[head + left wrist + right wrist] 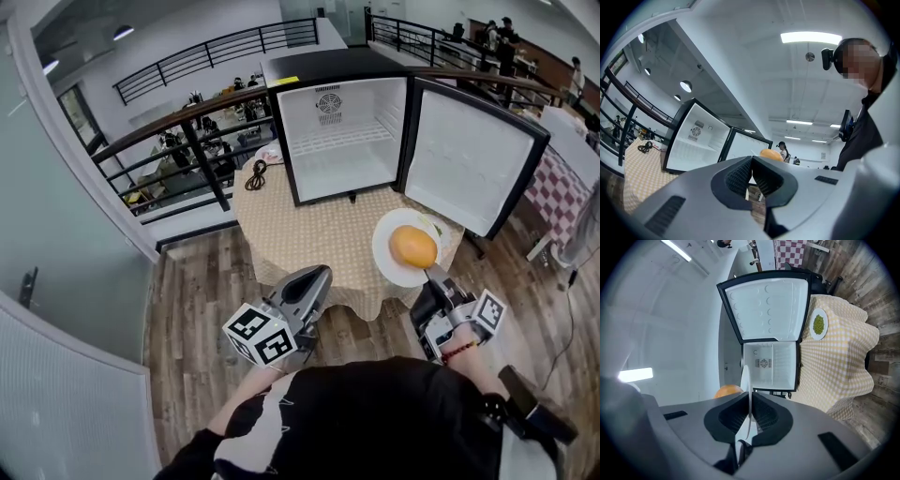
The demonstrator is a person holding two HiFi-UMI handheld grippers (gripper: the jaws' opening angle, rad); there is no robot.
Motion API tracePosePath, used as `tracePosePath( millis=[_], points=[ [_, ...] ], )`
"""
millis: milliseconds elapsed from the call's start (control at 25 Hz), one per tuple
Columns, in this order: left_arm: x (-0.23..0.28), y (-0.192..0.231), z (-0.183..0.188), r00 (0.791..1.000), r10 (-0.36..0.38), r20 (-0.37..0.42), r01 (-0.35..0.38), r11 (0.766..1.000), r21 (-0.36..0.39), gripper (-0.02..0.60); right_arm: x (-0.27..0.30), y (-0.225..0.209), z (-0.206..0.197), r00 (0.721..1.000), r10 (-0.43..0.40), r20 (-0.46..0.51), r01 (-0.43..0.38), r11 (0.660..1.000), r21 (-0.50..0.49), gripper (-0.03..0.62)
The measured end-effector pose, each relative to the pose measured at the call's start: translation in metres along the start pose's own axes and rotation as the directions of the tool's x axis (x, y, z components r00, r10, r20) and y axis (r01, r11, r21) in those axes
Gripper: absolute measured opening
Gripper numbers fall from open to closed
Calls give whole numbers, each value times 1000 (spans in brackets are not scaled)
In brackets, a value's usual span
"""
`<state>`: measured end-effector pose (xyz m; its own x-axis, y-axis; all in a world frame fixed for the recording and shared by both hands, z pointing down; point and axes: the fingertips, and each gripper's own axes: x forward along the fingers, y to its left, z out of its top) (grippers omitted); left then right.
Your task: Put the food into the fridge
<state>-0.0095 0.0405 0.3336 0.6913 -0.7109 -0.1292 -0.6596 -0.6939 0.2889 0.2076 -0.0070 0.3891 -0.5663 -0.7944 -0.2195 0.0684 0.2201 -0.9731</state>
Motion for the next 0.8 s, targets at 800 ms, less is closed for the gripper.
tracePosePath(
  millis=[800],
  points=[
    [26, 63, -20, 995, 94, -33, -95, 994, -45, 12, 74, -39, 24, 993, -50, -105, 46, 998, -46, 23]
  ],
)
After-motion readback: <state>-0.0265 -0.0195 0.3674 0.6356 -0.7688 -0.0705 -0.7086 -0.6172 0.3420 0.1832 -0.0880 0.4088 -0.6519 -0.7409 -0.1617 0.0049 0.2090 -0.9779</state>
